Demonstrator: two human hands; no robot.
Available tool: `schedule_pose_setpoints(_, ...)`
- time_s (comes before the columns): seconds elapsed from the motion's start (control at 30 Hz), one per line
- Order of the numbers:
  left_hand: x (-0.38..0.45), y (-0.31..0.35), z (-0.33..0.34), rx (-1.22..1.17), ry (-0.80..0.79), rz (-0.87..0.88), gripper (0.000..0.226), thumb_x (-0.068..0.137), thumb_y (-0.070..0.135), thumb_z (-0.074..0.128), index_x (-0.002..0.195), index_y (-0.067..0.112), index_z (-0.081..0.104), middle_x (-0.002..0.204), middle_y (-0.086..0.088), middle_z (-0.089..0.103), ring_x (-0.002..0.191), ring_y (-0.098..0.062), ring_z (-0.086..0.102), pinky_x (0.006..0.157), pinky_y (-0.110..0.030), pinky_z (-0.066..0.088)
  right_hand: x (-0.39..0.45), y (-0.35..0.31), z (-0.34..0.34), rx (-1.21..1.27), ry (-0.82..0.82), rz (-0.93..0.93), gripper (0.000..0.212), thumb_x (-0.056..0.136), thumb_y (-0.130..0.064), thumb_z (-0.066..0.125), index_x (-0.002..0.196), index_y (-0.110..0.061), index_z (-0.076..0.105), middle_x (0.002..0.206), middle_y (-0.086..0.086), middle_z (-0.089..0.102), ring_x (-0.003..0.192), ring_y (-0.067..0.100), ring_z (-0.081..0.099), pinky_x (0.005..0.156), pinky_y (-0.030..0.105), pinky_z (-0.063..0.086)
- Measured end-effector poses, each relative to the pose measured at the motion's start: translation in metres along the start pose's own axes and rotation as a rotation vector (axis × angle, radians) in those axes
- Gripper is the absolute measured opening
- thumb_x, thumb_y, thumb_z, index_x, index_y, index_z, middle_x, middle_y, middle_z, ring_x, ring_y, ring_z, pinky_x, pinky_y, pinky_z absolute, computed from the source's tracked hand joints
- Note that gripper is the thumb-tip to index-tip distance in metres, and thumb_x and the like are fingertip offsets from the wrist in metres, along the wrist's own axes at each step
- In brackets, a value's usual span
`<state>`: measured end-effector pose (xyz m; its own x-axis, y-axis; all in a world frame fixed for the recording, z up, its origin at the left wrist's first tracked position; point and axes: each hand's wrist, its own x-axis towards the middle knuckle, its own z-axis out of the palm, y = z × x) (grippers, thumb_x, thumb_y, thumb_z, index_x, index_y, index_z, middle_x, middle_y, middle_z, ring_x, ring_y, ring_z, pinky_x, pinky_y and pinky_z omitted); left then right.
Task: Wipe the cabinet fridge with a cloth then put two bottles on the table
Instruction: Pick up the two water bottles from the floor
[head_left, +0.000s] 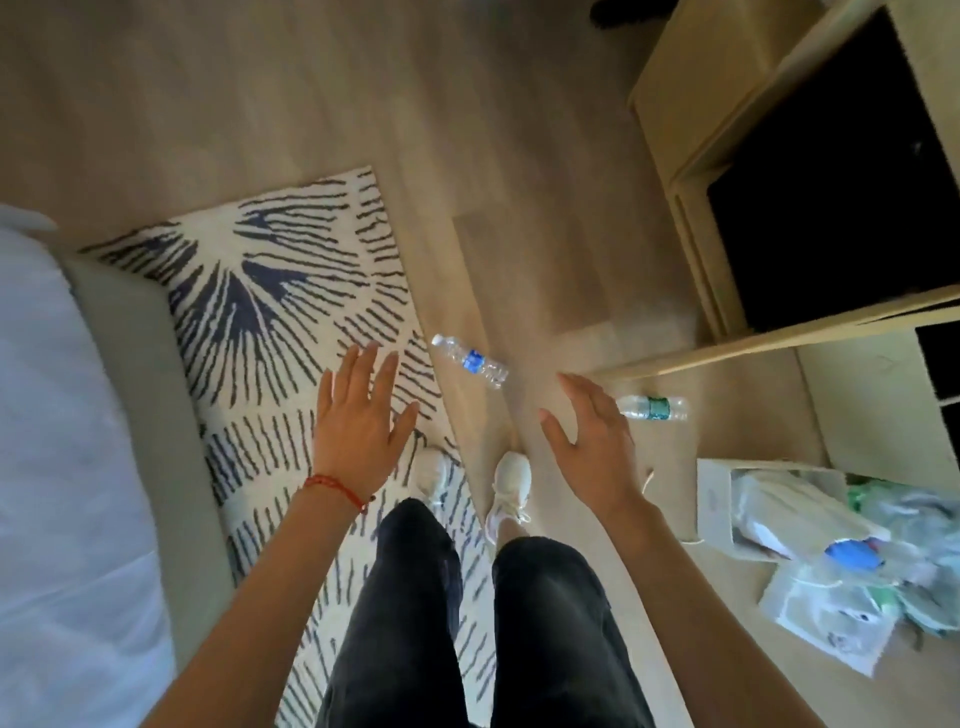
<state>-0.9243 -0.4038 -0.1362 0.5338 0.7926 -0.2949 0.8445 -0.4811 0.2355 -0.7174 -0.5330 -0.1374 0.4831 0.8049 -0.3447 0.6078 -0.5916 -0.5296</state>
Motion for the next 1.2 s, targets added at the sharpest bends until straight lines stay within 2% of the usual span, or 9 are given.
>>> schedule_pose_setpoints(0.23, 0.041, -0.035, 0.086, -0.023, 0.005, -0.074, 0.060, 0.089, 0.044, 0.033, 0.136, 0.007, 0.040, 0.142, -0.019, 0.040, 0.132, -0.037, 0.034, 0.106, -0.052, 0.025, 0.082, 0.025, 0.083, 0.062, -0.056, -0.044, 0.044, 0.089, -0.024, 0.057, 0.129, -0.008, 0.048, 0.133, 0.011, 0.052, 0.120, 0.028, 0.049, 0.101, 0.042, 0.039)
schedule_pose_setpoints(0.33, 0.068, -0.058, 0.136, -0.025, 0.030, -0.056, 0.058, 0.089, 0.042, 0.033, 0.136, 0.008, 0.040, 0.141, -0.018, 0.041, 0.132, -0.035, 0.034, 0.106, -0.052, 0.026, 0.121, 0.041, 0.135, 0.083, -0.066, -0.064, 0.044, 0.087, -0.023, 0.059, 0.128, -0.008, 0.050, 0.130, 0.011, 0.054, 0.117, 0.028, 0.051, 0.097, 0.035, 0.038)
schedule_pose_setpoints(0.43, 0.095, -0.084, 0.192, -0.019, 0.058, -0.045, 0.058, 0.090, 0.044, 0.030, 0.135, 0.009, 0.038, 0.141, -0.018, 0.042, 0.132, -0.032, 0.031, 0.106, -0.052, 0.027, 0.160, 0.063, 0.189, 0.083, -0.096, -0.060, 0.046, 0.087, -0.027, 0.059, 0.129, -0.011, 0.049, 0.131, 0.008, 0.053, 0.118, 0.024, 0.049, 0.094, 0.025, 0.032)
schedule_pose_setpoints(0.53, 0.123, -0.110, 0.256, -0.023, 0.058, -0.030, 0.057, 0.092, 0.046, 0.027, 0.137, 0.011, 0.033, 0.142, -0.018, 0.041, 0.133, -0.030, 0.025, 0.109, -0.046, 0.019, 0.200, 0.088, 0.245, 0.066, -0.109, -0.102, 0.049, 0.087, -0.037, 0.052, 0.130, -0.013, 0.048, 0.132, 0.007, 0.052, 0.120, 0.023, 0.048, 0.096, 0.028, 0.032)
schedule_pose_setpoints(0.7, 0.173, -0.141, 0.353, 0.004, 0.043, 0.015, 0.057, 0.093, 0.046, 0.024, 0.138, 0.012, 0.029, 0.142, -0.019, 0.040, 0.133, -0.029, 0.021, 0.109, -0.046, 0.018, 0.263, 0.131, 0.326, 0.101, -0.096, -0.115, 0.043, 0.087, -0.022, 0.060, 0.128, -0.013, 0.051, 0.132, 0.005, 0.052, 0.121, 0.021, 0.047, 0.095, 0.024, 0.030)
schedule_pose_setpoints(0.83, 0.205, -0.162, 0.418, 0.015, 0.043, 0.010, 0.058, 0.094, 0.047, 0.022, 0.137, 0.009, 0.035, 0.141, -0.019, 0.042, 0.132, -0.030, 0.025, 0.109, -0.047, 0.020, 0.304, 0.166, 0.391, 0.106, -0.150, -0.097, 0.043, 0.087, -0.025, 0.060, 0.128, -0.015, 0.051, 0.132, 0.001, 0.052, 0.120, 0.018, 0.047, 0.091, 0.019, 0.030)
schedule_pose_setpoints(0.9, 0.216, -0.171, 0.447, 0.028, 0.020, 0.004, 0.060, 0.094, 0.048, 0.019, 0.137, 0.009, 0.037, 0.141, -0.018, 0.042, 0.132, -0.031, 0.030, 0.109, -0.049, 0.025, 0.321, 0.182, 0.423, 0.070, -0.212, -0.091, 0.047, 0.087, -0.031, 0.059, 0.131, -0.017, 0.048, 0.135, -0.001, 0.049, 0.122, 0.017, 0.046, 0.093, 0.021, 0.030)
schedule_pose_setpoints(1.0, 0.227, -0.185, 0.479, 0.050, 0.015, 0.013, 0.060, 0.093, 0.047, 0.023, 0.138, 0.010, 0.037, 0.142, -0.017, 0.041, 0.132, -0.029, 0.027, 0.111, -0.045, 0.019, 0.340, 0.200, 0.463, -0.001, -0.259, -0.090, 0.055, 0.085, -0.039, 0.060, 0.133, -0.019, 0.044, 0.138, -0.001, 0.047, 0.123, 0.020, 0.045, 0.100, 0.033, 0.034)
schedule_pose_setpoints(1.2, 0.236, -0.198, 0.515, 0.027, 0.003, -0.011, 0.060, 0.092, 0.048, 0.025, 0.138, 0.010, 0.036, 0.143, -0.016, 0.040, 0.133, -0.027, 0.023, 0.109, -0.047, 0.023, 0.356, 0.225, 0.504, -0.090, -0.274, -0.068, 0.067, 0.075, -0.048, 0.067, 0.131, -0.020, 0.044, 0.131, 0.003, 0.052, 0.115, 0.023, 0.050, 0.094, 0.035, 0.039)
